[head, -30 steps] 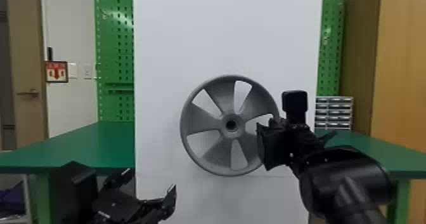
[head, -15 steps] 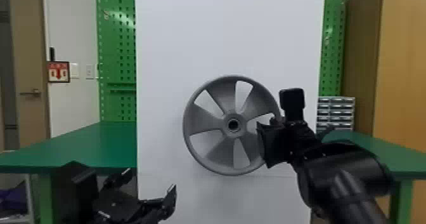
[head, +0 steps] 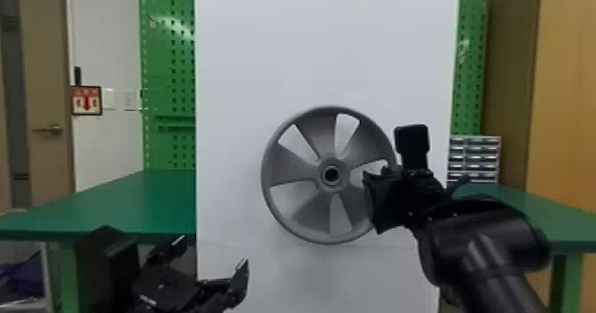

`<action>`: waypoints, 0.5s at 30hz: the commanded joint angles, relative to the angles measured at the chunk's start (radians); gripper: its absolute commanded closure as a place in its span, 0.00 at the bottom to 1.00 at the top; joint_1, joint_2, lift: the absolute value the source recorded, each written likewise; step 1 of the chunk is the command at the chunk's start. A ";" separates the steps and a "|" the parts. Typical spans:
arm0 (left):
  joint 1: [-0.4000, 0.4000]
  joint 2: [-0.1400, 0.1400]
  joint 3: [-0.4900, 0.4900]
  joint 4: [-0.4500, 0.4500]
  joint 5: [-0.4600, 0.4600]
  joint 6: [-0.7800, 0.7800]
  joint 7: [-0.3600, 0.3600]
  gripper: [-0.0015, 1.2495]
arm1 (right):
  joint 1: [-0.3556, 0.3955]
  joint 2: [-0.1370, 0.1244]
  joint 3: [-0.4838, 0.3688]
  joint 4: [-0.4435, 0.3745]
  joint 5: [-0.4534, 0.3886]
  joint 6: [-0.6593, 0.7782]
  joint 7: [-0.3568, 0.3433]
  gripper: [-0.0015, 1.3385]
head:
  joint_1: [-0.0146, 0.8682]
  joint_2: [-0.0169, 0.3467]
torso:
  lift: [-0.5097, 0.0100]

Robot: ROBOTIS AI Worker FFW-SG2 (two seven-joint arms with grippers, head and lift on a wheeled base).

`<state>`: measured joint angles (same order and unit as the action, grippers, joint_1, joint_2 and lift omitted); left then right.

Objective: Hold the wheel and insert it

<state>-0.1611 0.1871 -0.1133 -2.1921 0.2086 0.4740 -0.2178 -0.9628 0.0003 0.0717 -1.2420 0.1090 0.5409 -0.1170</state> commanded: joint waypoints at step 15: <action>0.003 0.000 0.003 0.000 0.000 0.000 0.000 0.08 | 0.009 0.001 -0.001 -0.001 -0.045 -0.019 -0.015 0.08 | 0.13 0.09 | 0.13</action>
<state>-0.1588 0.1882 -0.1115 -2.1920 0.2085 0.4740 -0.2178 -0.9561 -0.0005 0.0716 -1.2418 0.0776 0.5219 -0.1183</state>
